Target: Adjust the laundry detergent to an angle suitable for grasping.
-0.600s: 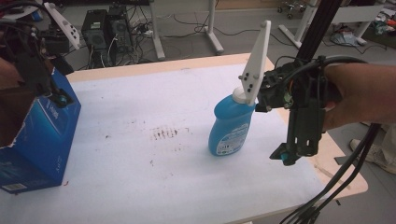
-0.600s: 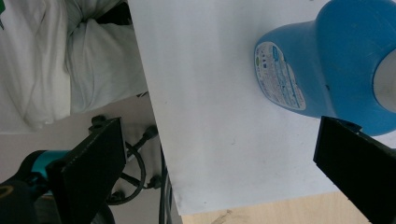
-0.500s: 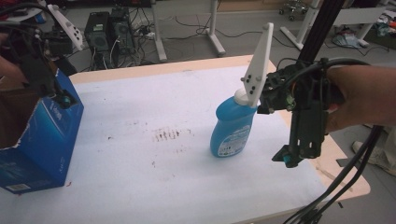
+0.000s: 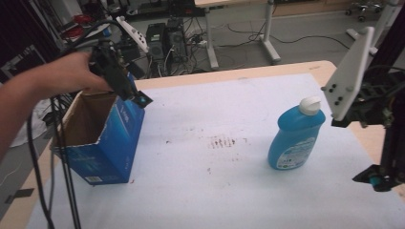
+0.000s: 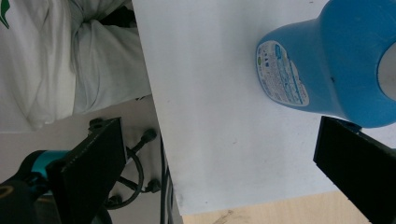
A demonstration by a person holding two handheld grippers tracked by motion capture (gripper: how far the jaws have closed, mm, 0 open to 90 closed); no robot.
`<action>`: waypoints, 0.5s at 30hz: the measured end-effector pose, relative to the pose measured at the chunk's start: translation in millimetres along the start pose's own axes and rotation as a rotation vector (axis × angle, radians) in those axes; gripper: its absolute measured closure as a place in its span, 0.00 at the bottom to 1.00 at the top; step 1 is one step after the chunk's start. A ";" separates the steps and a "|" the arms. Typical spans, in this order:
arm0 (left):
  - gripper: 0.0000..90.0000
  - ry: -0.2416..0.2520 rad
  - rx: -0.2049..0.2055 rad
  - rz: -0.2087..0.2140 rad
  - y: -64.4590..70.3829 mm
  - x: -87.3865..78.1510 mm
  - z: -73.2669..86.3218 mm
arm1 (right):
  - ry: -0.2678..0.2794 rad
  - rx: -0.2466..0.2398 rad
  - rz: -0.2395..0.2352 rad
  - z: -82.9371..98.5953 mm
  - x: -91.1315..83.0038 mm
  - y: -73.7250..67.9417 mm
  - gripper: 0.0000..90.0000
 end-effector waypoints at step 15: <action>0.02 0.330 -0.199 -0.070 7.7 10.3 11.6 | 0.005 -0.004 0.007 1.8 1.4 -4.4 0.02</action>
Point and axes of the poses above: each handheld gripper's, and its own axes: x roughly forward along the jaws, z roughly out of its underside, y roughly to its right, the point moved 1 cm from there along x, roughly forward along the jaws, and after that the axes turned 11 degrees about -z, right-handed, at the moved point
